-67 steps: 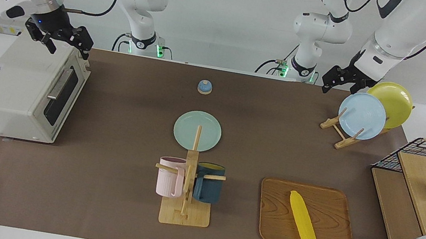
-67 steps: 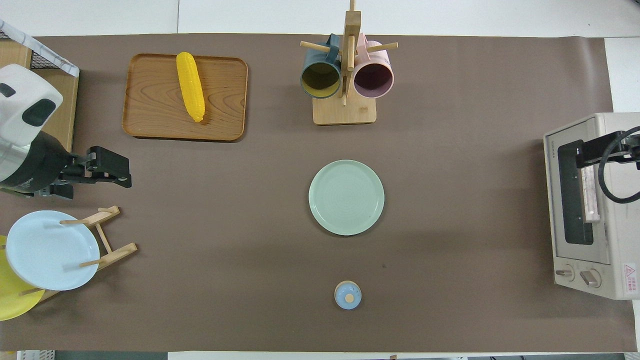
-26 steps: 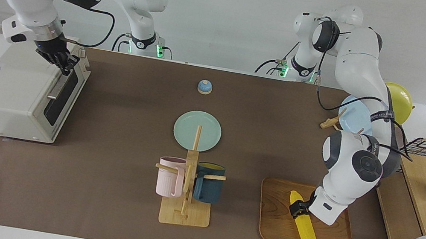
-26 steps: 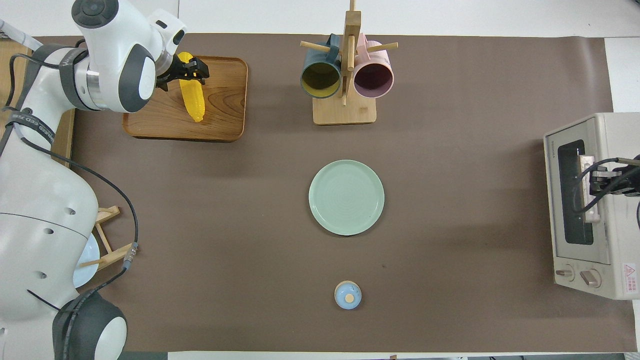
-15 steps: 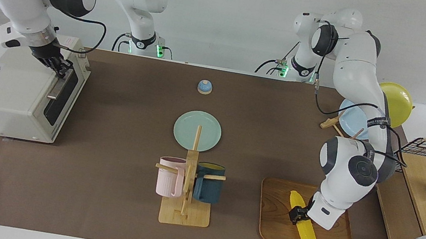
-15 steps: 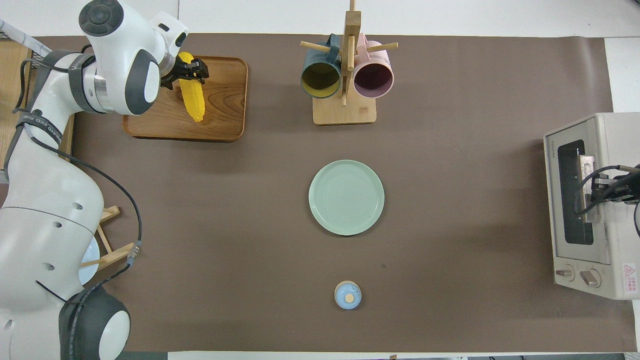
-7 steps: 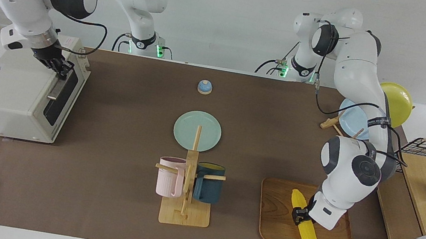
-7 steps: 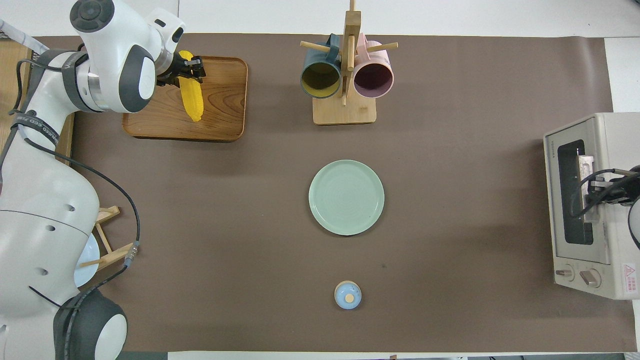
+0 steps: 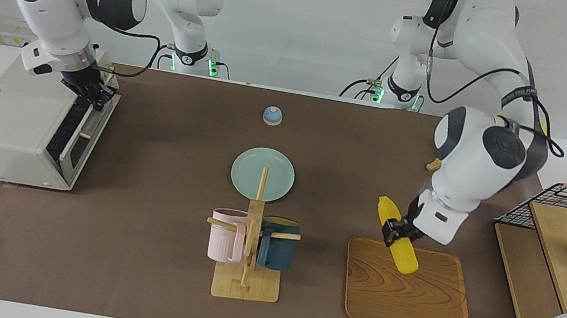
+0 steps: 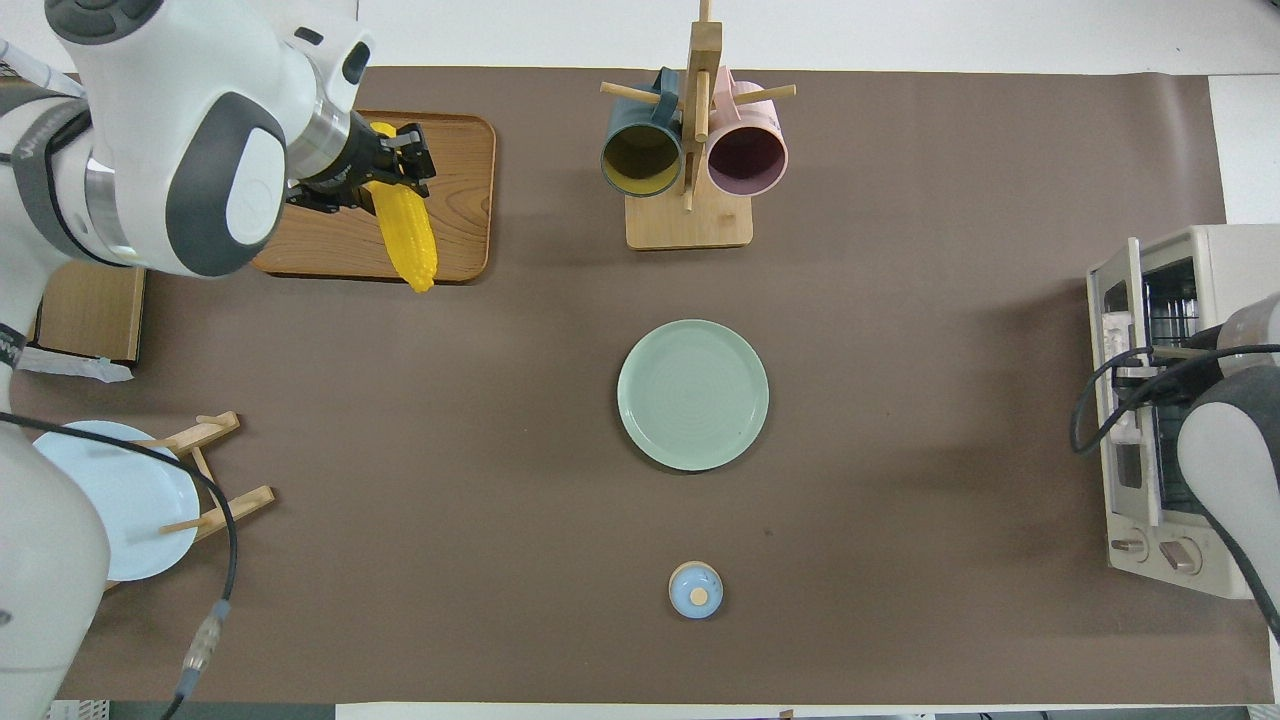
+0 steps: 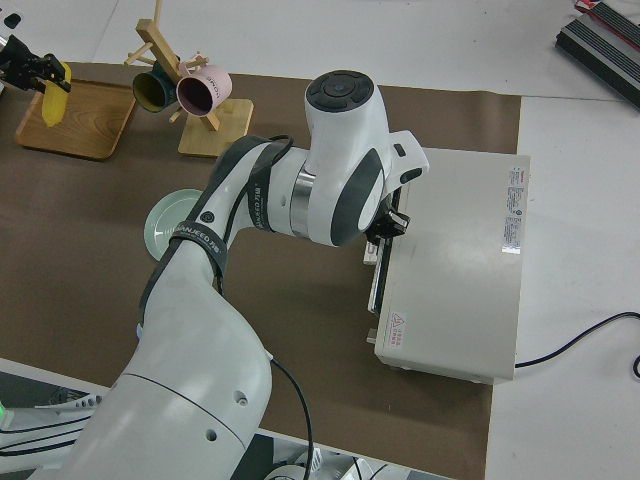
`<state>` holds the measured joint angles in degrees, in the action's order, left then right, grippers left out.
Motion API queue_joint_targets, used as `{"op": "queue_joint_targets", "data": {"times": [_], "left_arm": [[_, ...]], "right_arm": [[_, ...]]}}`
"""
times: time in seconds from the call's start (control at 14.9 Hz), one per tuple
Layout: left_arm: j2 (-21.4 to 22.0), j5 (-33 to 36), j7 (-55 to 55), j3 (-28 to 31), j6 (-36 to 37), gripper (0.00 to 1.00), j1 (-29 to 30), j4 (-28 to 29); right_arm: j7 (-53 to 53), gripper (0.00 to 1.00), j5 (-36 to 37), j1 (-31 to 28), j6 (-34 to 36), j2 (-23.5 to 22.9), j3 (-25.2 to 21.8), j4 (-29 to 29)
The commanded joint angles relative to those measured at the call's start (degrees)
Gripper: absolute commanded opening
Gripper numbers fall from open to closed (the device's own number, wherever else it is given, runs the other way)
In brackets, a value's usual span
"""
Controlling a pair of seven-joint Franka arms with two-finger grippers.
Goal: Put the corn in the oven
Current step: 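Carry the corn with the left gripper toward the right gripper over the plate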
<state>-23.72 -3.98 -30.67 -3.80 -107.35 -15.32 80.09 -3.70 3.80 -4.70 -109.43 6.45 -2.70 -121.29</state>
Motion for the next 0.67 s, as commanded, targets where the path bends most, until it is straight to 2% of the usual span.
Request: {"op": "queue_joint_targets", "data": {"times": [0.0, 0.2, 0.34, 0.47, 0.61], "left_arm": [[10.61, -2.42, -6.14, 0.82, -2.15, 0.00, -6.63, 16.38], [12.91, -6.03, -11.76, 0.90, -7.05, 0.00, -14.19, 21.93], [14.66, -6.04, -16.94, 0.82, -16.34, 0.00, -19.46, 27.28], [14.59, -6.04, -20.12, 0.90, -22.79, 0.00, -24.30, 30.64], [12.40, -6.04, -21.09, 0.90, -26.92, 0.00, -26.95, 30.83]], "right_arm": [[-0.17, 0.00, 0.16, 0.48, -7.64, -4.77, -0.11, -1.66], [-0.17, 0.00, -0.19, 2.06, -11.58, -7.05, -0.11, -3.07], [-0.08, 0.00, -0.19, 2.24, -13.79, -8.29, -0.02, -4.12], [-0.08, 0.00, -0.19, 2.24, -15.63, -8.29, 0.33, -5.09], [0.00, 0.00, -0.19, 2.24, -17.65, -8.91, 0.33, -6.67]]}}
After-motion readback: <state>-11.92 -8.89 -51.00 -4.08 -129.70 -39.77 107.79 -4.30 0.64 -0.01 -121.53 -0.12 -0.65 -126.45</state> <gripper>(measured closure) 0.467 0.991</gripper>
